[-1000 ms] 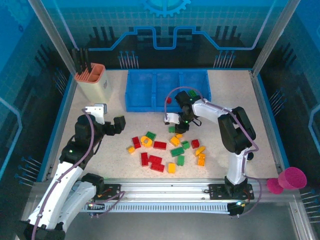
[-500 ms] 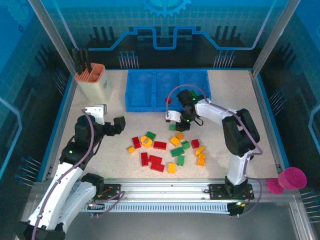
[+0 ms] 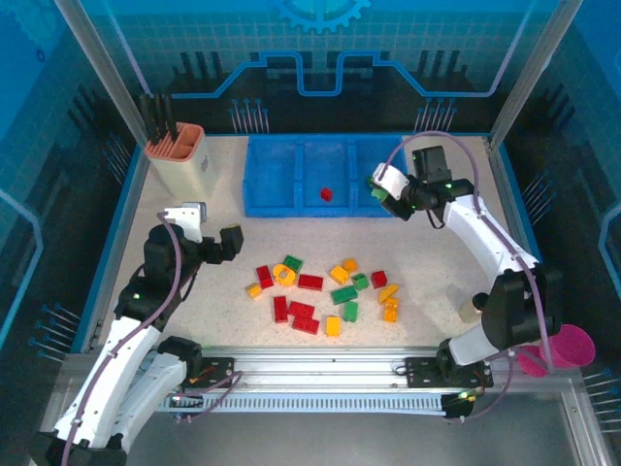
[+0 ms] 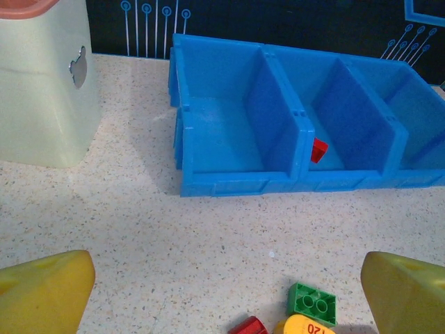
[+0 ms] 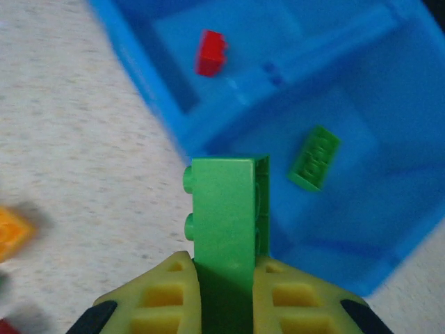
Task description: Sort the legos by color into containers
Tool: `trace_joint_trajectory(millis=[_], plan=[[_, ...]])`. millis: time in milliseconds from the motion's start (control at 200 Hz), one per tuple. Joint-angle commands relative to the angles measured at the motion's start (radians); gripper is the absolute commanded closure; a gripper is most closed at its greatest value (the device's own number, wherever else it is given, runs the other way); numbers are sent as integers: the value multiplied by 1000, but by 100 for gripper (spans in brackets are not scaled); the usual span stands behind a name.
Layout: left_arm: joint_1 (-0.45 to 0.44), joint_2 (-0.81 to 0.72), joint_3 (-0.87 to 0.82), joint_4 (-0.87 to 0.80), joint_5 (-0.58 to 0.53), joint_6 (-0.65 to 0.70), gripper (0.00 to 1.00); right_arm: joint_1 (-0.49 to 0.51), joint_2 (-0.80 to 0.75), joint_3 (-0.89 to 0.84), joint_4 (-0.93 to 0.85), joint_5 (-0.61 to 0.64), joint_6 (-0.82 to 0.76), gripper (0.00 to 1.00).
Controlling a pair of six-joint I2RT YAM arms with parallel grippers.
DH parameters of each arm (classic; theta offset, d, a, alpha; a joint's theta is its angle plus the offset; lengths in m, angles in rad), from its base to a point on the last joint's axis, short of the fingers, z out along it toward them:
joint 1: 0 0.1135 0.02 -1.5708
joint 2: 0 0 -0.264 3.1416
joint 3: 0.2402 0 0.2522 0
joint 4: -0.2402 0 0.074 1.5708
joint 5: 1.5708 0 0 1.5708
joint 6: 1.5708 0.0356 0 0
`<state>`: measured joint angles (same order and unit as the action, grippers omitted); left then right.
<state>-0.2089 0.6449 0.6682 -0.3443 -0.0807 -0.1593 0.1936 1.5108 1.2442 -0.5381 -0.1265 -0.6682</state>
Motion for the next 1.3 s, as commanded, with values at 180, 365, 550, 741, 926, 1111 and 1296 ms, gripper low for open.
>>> trace_joint_trajectory(millis=[180, 365, 550, 741, 926, 1111, 1296], plan=[[-7, -8, -10, 30, 22, -9, 0, 17, 240, 229, 87, 158, 47, 89], [-7, -2, -9, 27, 16, -2, 1, 23, 467, 466, 39, 254, 55, 89], [-7, 6, -9, 25, 8, 2, 0, 30, 663, 692, -12, 285, 48, 88], [-7, 22, -4, 25, 4, 4, 1, 35, 850, 900, -106, 354, 23, 88], [-7, 38, -1, 25, 5, 5, 1, 35, 912, 938, -100, 373, 16, 87], [-7, 60, 2, 30, 12, 2, 0, 33, 933, 953, -99, 377, 5, 80], [-7, 62, 7, 29, 12, 2, 0, 35, 907, 946, -101, 393, 10, 68]])
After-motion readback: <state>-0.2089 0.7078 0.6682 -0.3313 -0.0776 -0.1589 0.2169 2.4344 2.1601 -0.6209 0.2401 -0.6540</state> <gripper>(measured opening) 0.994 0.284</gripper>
